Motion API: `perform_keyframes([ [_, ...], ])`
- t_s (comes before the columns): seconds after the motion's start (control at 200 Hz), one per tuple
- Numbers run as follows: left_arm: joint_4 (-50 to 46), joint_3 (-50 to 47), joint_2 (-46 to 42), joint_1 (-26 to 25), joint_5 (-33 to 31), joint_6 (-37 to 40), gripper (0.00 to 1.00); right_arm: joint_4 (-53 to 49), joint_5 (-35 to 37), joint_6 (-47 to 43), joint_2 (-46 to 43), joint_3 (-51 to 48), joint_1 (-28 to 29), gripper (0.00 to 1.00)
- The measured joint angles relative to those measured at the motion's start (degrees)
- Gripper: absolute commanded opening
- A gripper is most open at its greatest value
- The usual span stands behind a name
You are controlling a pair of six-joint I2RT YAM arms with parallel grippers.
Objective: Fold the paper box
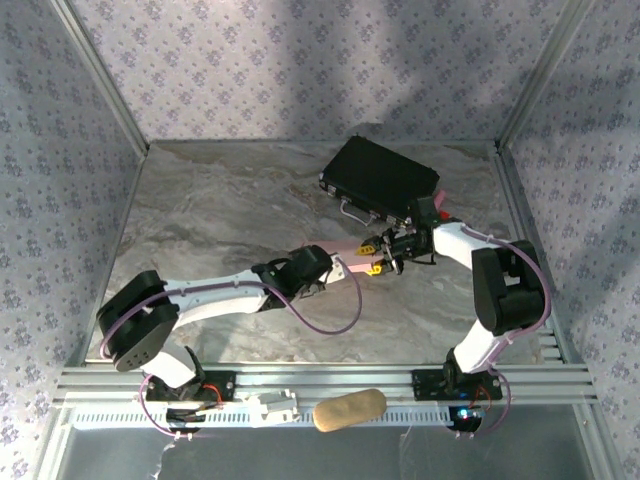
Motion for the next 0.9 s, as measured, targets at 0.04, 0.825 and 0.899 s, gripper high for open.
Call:
perform_keyframes([
  [0.04, 0.1, 0.1, 0.0, 0.0, 0.0, 0.3, 0.53, -0.2, 0.0, 0.0, -0.1, 0.0, 0.0, 0.39],
  [0.825, -21.2, 11.6, -3.5, 1.3, 13.2, -1.9, 0.37, -10.3, 2.3, -9.3, -2.7, 4.9, -4.5, 0.64],
  [0.899, -23.8, 13.8, -3.1, 2.2, 15.0, -2.8, 0.36, -12.0, 3.1, -11.3, -4.2, 6.3, -5.4, 0.64],
])
